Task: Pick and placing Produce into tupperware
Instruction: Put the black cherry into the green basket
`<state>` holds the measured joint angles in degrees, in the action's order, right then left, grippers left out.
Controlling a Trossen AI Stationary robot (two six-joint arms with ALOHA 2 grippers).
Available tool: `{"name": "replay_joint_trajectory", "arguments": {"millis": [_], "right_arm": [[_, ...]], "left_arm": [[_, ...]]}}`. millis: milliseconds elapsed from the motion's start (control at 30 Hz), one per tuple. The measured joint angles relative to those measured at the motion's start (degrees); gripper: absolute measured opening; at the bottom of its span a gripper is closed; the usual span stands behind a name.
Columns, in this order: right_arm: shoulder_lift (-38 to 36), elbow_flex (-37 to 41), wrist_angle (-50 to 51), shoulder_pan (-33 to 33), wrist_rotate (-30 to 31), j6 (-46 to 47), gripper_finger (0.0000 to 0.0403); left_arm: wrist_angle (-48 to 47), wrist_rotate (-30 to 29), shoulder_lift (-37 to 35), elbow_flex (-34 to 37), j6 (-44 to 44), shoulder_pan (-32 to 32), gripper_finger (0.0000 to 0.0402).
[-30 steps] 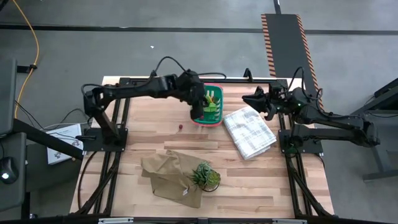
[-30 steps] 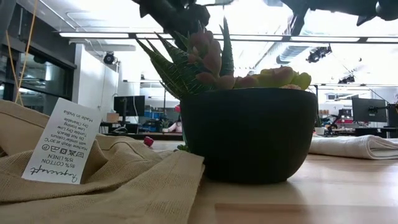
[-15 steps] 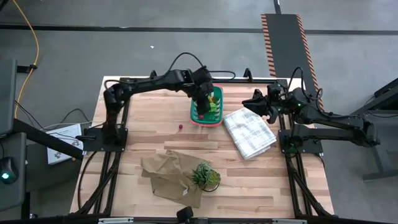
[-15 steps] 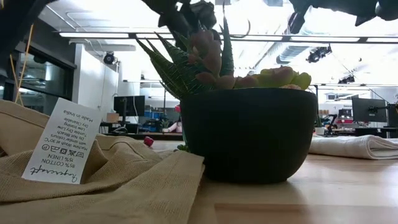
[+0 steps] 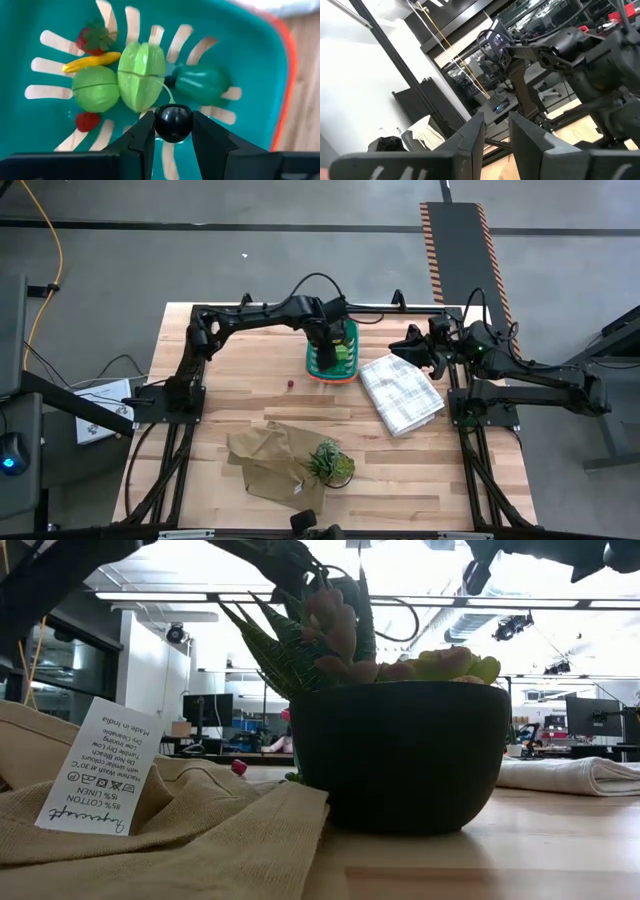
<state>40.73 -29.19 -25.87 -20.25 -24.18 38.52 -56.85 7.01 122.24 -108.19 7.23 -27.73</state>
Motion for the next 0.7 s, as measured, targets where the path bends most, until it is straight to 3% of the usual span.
{"name": "replay_joint_trajectory", "arguments": {"millis": [267, 700], "right_arm": [[0.0, 0.0, 0.7, 0.0, 0.0, 0.0, 0.0079], [0.0, 0.0, 1.7, 0.0, 2.3, -0.7, 0.0079]], "left_arm": [[0.2, -3.7, 0.0, 0.0, 7.4, -0.4, 0.0099], [0.8, -3.4, 2.0, 0.1, 14.9, -1.1, 0.0099]]}}
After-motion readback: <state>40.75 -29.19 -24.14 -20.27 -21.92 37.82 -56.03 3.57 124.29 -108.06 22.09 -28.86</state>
